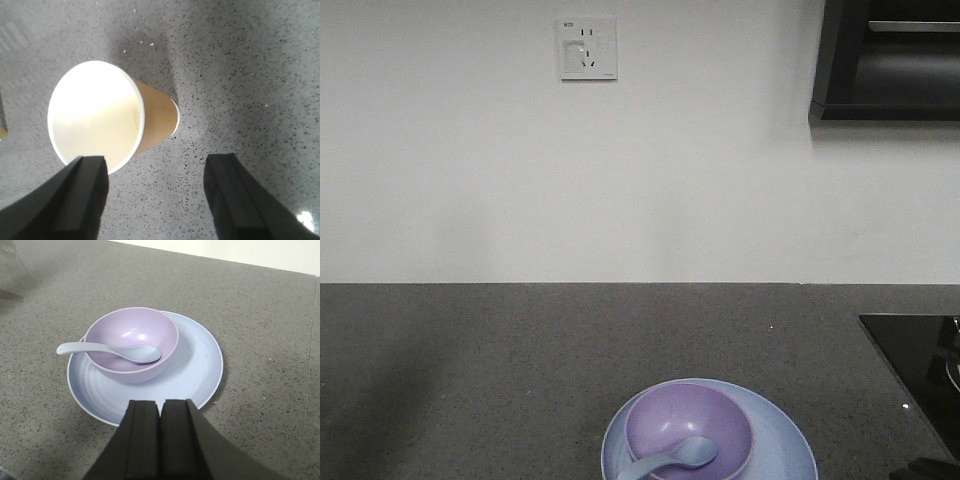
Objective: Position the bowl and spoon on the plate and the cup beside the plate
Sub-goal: 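Grasp the brown paper cup with the left gripper and lift it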
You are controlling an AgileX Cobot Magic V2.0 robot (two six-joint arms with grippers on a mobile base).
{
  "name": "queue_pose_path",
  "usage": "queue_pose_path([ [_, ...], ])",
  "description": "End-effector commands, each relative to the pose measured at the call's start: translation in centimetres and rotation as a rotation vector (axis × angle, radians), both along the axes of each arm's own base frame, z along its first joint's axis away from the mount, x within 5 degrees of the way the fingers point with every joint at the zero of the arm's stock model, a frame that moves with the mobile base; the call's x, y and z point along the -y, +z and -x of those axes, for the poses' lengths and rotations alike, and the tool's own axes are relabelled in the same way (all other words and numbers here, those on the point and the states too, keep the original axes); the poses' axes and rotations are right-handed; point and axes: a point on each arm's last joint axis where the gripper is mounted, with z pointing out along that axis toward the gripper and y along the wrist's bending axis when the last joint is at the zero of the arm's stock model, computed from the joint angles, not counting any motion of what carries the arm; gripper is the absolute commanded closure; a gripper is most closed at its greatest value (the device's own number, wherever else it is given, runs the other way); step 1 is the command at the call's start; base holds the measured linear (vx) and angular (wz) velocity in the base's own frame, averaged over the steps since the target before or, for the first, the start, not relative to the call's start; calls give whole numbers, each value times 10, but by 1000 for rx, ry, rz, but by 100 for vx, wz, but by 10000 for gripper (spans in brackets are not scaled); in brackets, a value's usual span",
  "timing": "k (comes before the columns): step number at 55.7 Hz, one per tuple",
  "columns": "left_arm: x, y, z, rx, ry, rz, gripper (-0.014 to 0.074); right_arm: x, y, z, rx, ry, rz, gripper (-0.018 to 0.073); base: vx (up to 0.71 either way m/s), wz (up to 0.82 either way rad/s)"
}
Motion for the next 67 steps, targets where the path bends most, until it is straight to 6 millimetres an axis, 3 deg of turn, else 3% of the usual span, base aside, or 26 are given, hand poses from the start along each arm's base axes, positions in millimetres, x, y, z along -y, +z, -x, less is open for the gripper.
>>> queue_pose_path([
  [1, -4, 10, 1, 111, 3, 21, 63, 1, 15, -3, 92, -22, -29, 568, 0, 0],
  [17, -18, -4, -6, 104, 42, 32, 63, 1, 15, -2, 87, -20, -28, 568, 0, 0],
  [34, -18, -40, -33, -6, 45, 33, 85, 1, 14, -2, 76, -15, -25, 568, 0, 0],
  [41, -17, -44, -37, -12, 43, 39, 255, 1, 14, -2, 75, -15, -25, 568, 0, 0],
  [47, -17, -43, -38, 9, 36, 40, 556, 1, 14, -2, 75, -15, -25, 568, 0, 0],
  [49, -17, -42, -39, 11, 34, 39, 608, 1, 14, -2, 75, -15, -25, 568, 0, 0],
  [58, -3, -29, -33, 77, -19, 87, 604, 1, 14, -2, 75, -15, -25, 568, 0, 0],
  [67, 44, 0, -25, 137, -221, 162, 601, 1, 14, -2, 75, -15, -25, 568, 0, 0],
])
